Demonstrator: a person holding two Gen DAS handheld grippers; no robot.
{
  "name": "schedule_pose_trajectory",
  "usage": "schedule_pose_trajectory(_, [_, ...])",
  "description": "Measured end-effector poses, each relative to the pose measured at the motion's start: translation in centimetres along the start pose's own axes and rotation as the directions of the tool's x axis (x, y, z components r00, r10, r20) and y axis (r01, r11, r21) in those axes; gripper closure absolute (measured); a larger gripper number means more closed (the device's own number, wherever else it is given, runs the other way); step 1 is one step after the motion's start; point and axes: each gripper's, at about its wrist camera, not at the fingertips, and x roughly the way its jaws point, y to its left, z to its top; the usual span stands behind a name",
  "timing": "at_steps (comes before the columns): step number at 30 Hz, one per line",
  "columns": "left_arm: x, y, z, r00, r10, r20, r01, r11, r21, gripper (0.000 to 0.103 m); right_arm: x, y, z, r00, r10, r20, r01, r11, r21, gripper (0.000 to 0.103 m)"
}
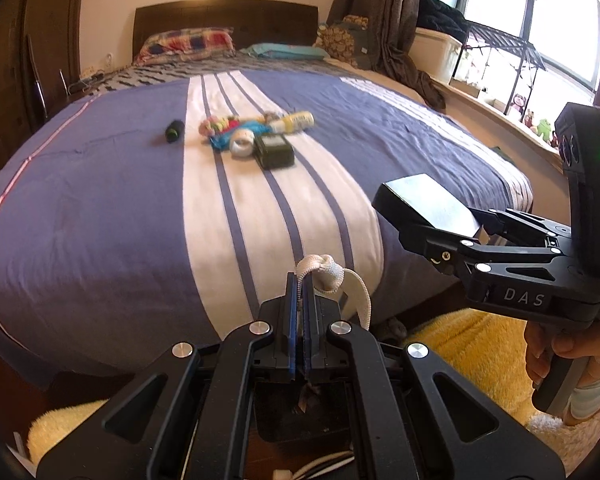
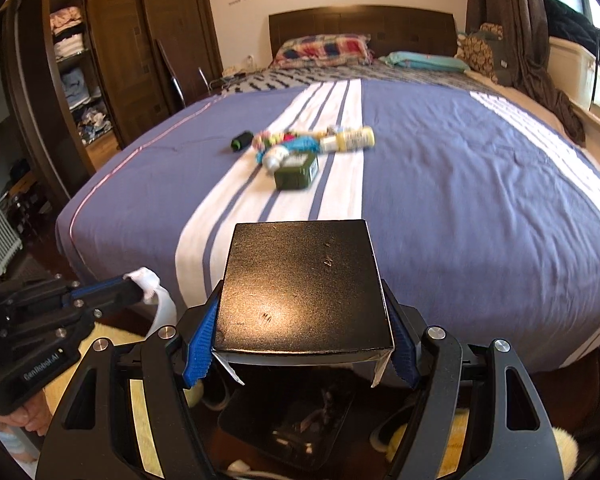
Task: Collect trash
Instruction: 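Carry the white strap and black box down to the black bin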
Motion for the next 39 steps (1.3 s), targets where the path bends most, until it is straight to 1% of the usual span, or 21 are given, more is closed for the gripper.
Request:
schedule_pose_trajectory(5, [2.2, -0.1, -2.2, 0.997, -0.014, -0.077, 0.014, 1.000, -0.005, 0.102, 1.4, -0.1, -2.4, 0.998, 0.002, -0.070, -0.001, 1.000, 0.010, 0.031])
schedule_pose_trajectory(11, [5.0, 0.7, -5.0, 0.985, -0.023, -0.171, 0.018, 0.999, -0.031, 0.102, 3.0, -0.2, -4.9, 0.990, -0.004, -0.144, 0.006, 1.000, 0.012, 0.031])
schedule_pose_trajectory(16, [7.3, 1.5, -7.0, 0.969, -0.042, -0.242, 0.026, 0.997, -0.068, 0.102, 4.6, -0.5, -6.8, 0.979, 0.005, -0.202, 0.001, 0.999, 0.033, 0.031])
schedule_pose_trajectory(20, [9.3, 1.6, -8.3, 0.951, -0.065, -0.301, 0.042, 0.996, -0.082, 0.102, 5.9, -1.0, -8.1, 0.967, 0.014, -0.254, 0.001, 0.998, 0.058, 0.031])
schedule_pose_trajectory(22, [10.3, 1.6, -8.9, 0.942, -0.075, -0.327, 0.050, 0.995, -0.085, 0.102, 6.8, -1.3, -8.9, 0.957, 0.022, -0.288, 0.000, 0.997, 0.077, 0.031])
schedule_pose_trajectory(24, [11.6, 1.5, -9.8, 0.928, -0.082, -0.363, 0.054, 0.995, -0.085, 0.102, 7.7, -1.6, -9.8, 0.945, 0.045, -0.324, -0.012, 0.994, 0.105, 0.032])
schedule_pose_trajectory(28, [13.7, 1.0, -11.3, 0.899, -0.089, -0.430, 0.060, 0.995, -0.082, 0.102, 10.0, -2.0, -12.0, 0.909, 0.097, -0.406, -0.032, 0.986, 0.164, 0.031])
schedule_pose_trajectory(30, [14.9, 1.1, -12.1, 0.881, -0.092, -0.464, 0.059, 0.995, -0.086, 0.102, 11.0, -2.1, -12.8, 0.894, 0.099, -0.437, -0.022, 0.984, 0.177, 0.031])
schedule_pose_trajectory(33, [16.2, 1.4, -12.9, 0.862, -0.093, -0.498, 0.051, 0.994, -0.096, 0.102, 12.4, -2.2, -13.7, 0.874, 0.098, -0.476, -0.008, 0.982, 0.187, 0.031])
schedule_pose_trajectory(34, [16.6, 1.5, -13.1, 0.857, -0.092, -0.508, 0.049, 0.994, -0.098, 0.102, 12.8, -2.2, -13.8, 0.870, 0.101, -0.483, -0.007, 0.982, 0.191, 0.031])
schedule_pose_trajectory(37, [16.8, 1.9, -13.5, 0.849, -0.091, -0.520, 0.045, 0.994, -0.101, 0.102, 13.8, -2.1, -13.9, 0.859, 0.106, -0.501, -0.004, 0.980, 0.201, 0.031])
schedule_pose_trajectory(39, [17.0, 2.0, -13.6, 0.845, -0.091, -0.526, 0.043, 0.994, -0.102, 0.100, 14.2, -2.4, -13.8, 0.855, 0.109, -0.507, -0.004, 0.979, 0.204, 0.031])
